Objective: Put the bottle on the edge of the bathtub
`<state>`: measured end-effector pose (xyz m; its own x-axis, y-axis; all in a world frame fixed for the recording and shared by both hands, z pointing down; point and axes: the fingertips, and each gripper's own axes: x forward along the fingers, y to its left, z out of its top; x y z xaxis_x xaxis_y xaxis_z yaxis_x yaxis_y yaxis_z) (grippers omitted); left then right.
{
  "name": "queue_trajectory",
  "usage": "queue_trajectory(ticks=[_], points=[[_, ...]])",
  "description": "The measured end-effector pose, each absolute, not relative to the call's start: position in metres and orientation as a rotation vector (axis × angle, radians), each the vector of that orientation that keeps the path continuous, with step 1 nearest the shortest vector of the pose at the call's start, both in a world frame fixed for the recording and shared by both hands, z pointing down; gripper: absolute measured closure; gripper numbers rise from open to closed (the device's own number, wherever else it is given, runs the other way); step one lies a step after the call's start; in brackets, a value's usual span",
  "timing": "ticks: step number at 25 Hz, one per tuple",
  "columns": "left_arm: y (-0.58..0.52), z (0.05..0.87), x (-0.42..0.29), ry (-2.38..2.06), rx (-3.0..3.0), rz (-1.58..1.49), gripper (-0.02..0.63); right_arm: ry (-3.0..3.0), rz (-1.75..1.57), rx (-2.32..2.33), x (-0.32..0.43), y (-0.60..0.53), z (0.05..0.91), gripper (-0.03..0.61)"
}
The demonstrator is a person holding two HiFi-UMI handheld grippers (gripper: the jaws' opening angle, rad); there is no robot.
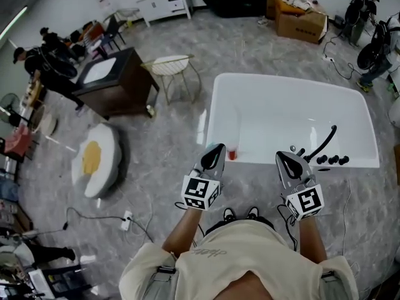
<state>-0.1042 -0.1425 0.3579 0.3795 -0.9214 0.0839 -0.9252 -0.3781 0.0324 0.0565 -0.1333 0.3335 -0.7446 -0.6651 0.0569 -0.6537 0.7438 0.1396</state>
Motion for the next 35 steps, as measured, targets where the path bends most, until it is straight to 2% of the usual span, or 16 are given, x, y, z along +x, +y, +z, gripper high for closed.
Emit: queue_trajectory(ticks=[9, 19, 28, 35], points=[[-0.135, 0.376, -0.103, -1.742, 2.516, 0.273, 0.597, -2.846, -0.146, 1.038, 0.059, -0.141, 0.34, 0.577], [-0.14, 0.388, -0.113, -1.768, 2.435, 0.29, 0.597, -2.866, -0.112, 0.985, 0.053, -0.149, 0.342, 0.578], [-0.148, 0.39, -0.125, -1.754, 2.368, 0.189, 0.597, -2.872, -0.134, 0.989, 0.047, -0.156, 0.338, 0.577], [-0.144, 0.402, -0.118, -1.721, 2.398, 0.263, 0.597, -2.873, -0.002, 1.001, 0.052, -0.15, 0.36, 0.578]])
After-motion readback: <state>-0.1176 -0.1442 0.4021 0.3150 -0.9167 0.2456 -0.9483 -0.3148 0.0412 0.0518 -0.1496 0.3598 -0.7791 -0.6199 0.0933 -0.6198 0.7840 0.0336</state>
